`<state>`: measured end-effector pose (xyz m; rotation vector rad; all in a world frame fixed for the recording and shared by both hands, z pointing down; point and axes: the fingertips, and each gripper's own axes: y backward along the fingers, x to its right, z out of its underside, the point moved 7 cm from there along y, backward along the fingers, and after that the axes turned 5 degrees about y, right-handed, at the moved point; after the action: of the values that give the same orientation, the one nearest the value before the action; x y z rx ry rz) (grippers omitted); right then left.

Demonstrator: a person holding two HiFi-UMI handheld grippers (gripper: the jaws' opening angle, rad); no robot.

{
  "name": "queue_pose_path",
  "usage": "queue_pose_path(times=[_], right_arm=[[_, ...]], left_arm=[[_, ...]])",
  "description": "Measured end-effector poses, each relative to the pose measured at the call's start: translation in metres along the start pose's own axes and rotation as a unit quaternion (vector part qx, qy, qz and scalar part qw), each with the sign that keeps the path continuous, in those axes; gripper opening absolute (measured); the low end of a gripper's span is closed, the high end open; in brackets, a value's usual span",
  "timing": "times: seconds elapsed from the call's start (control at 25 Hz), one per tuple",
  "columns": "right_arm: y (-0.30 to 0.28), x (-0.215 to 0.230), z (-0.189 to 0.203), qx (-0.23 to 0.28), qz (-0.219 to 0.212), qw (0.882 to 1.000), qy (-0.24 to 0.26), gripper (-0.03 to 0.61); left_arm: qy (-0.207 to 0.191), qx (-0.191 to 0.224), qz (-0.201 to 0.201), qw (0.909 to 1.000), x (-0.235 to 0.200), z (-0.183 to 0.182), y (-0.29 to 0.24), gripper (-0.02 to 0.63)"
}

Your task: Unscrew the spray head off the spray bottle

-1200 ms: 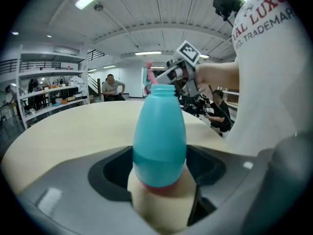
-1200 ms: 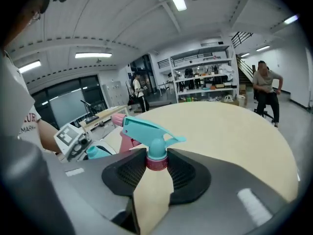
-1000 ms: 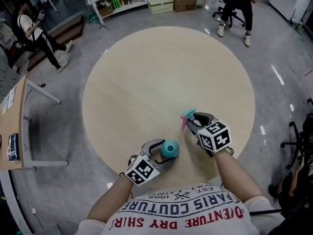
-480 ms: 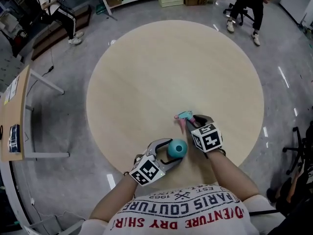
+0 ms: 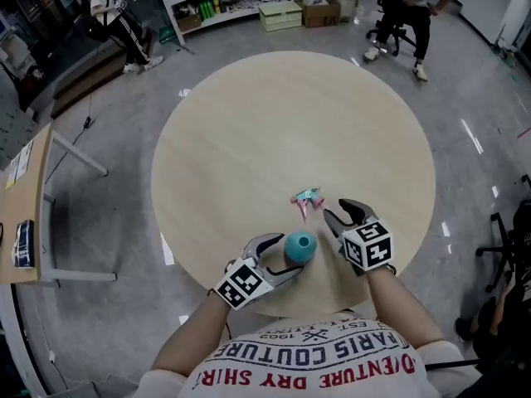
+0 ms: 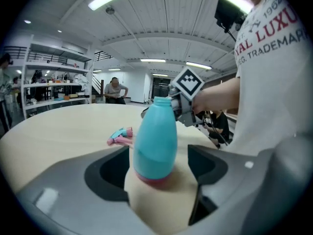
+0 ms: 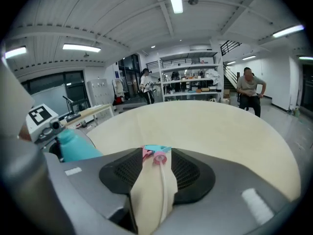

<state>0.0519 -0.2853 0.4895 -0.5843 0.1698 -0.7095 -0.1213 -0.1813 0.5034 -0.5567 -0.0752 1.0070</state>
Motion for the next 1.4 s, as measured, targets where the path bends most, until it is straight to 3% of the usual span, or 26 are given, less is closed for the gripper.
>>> queue_pose_path(times=[0.08, 0.12, 0.16, 0.24, 0.28, 0.4, 0.56, 0.84, 1.04, 1.24, 1.4], right_arm=[[0.033, -0.012, -0.004, 0.032, 0.003, 0.999, -0.013, 0.110], [0.051, -0.022, -0.005, 0.047, 0.001, 0.999, -0.019, 0.035], [0.069, -0.031, -0.006, 0.062, -0.004, 0.998, -0.027, 0.000], [0.102, -0.050, -0.006, 0.094, -0.028, 0.994, -0.049, 0.000], [0.117, -0.061, -0.004, 0.106, -0.049, 0.991, -0.060, 0.000], [0.154, -0.093, 0.010, 0.114, -0.108, 0.985, -0.065, 0.000], [0.193, -0.117, 0.029, 0.126, -0.138, 0.981, -0.058, 0.002], [0.263, -0.177, 0.095, 0.144, -0.184, 0.970, -0.062, 0.002], [0.338, -0.246, 0.155, 0.144, -0.203, 0.967, -0.047, 0.002], [0.428, -0.311, 0.184, 0.156, -0.200, 0.966, -0.042, 0.002], [0.485, -0.354, 0.191, 0.164, -0.206, 0.964, -0.023, 0.002]], left_arm=[[0.028, 0.010, 0.009, 0.9995, 0.005, 0.002, 0.023, 0.359], [0.038, 0.016, 0.014, 0.9991, 0.009, 0.001, 0.035, 0.328], [0.040, 0.025, 0.016, 0.9987, 0.014, -0.003, 0.045, 0.246], [0.033, 0.050, 0.020, 0.9980, 0.025, -0.018, 0.056, 0.034], [0.028, 0.060, 0.027, 0.9974, 0.034, -0.025, 0.060, 0.003], [0.031, 0.085, 0.068, 0.9936, 0.074, -0.040, 0.063, 0.002], [0.049, 0.094, 0.101, 0.9893, 0.115, -0.048, 0.064, 0.002], [0.072, 0.084, 0.067, 0.9916, 0.206, 0.010, 0.086, 0.002], [0.093, 0.091, 0.041, 0.9907, 0.312, 0.053, 0.122, 0.002], [0.078, 0.101, 0.023, 0.9916, 0.429, 0.060, 0.173, 0.002], [0.064, 0.107, 0.013, 0.9921, 0.491, 0.061, 0.215, 0.002]])
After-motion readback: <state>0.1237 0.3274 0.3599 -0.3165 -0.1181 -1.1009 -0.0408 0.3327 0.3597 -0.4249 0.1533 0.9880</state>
